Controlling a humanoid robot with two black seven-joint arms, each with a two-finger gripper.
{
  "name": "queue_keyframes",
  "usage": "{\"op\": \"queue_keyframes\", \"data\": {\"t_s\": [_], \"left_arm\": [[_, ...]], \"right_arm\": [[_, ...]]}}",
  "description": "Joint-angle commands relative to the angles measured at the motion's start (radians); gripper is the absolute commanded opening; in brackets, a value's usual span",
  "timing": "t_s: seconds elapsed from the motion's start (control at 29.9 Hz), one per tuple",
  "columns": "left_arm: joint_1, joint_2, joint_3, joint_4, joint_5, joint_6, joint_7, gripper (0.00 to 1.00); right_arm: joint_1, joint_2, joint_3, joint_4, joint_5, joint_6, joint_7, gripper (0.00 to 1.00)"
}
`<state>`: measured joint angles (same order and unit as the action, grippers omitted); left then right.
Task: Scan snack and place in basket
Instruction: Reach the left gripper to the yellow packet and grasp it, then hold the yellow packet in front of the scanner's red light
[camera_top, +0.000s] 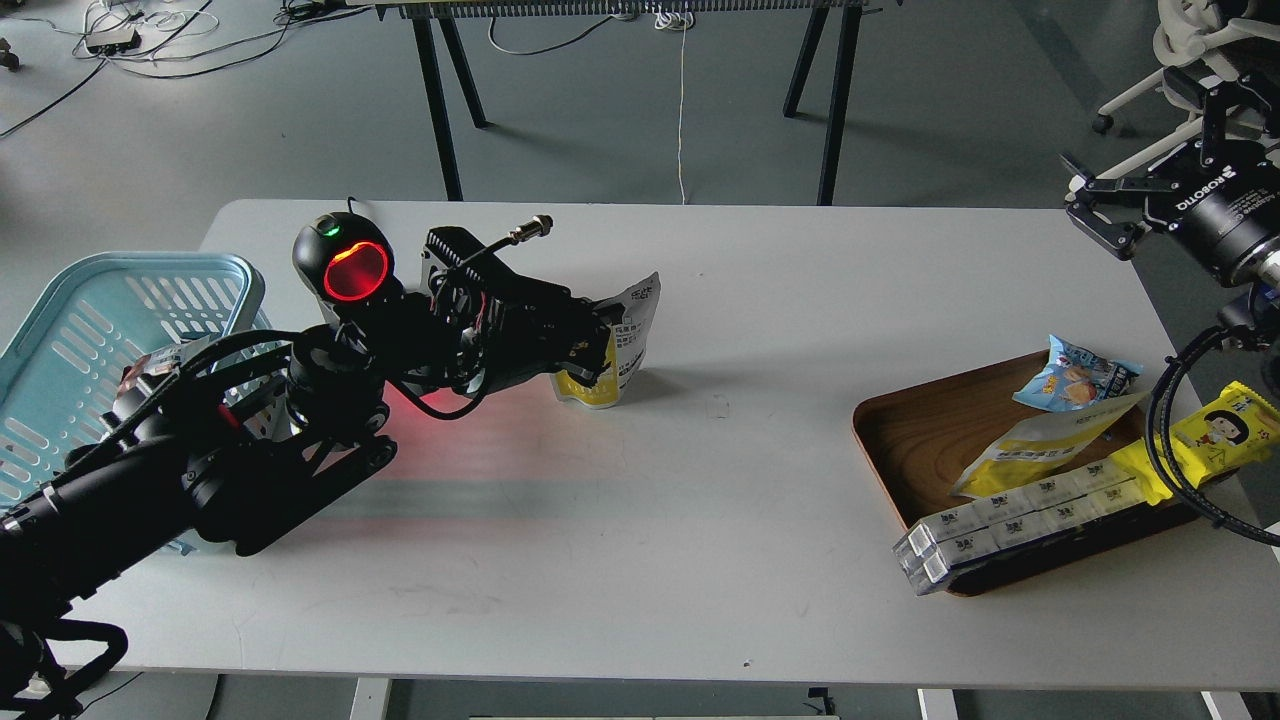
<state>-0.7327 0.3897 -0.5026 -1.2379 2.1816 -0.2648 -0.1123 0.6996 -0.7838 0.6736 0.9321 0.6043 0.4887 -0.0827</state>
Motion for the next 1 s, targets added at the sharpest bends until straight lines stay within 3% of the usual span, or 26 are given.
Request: {"op": "queue_keyframes", "data": {"t_s": [0.0,0.33,0.67,0.97], "left_arm": [[0.001,0.006,-0.001,-0.005,0.000,0.001,0.000,0.01],[-0.013,0.095,-0.013,-0.072,0.000,0.051,-0.023,0.00],[-0.013,0.313,-0.017,-0.299,0.000,0.055,-0.035,0.00],[-0.010,0.446,-0.013,-0.403,0.000,0.041,-0.056,0.00]], "right_arm": [[0.001,0.000,0.000,0.001,0.000,0.000,0.000,0.98],[0.003,-0.002,0.003,0.001,0.000,0.000,0.000,0.98],[0.004,-0.006,0.006,0.002,0.000,0.000,0.000,0.98],[0.006,-0.006,0.006,0.002,0.000,0.000,0.000,0.98]]}}
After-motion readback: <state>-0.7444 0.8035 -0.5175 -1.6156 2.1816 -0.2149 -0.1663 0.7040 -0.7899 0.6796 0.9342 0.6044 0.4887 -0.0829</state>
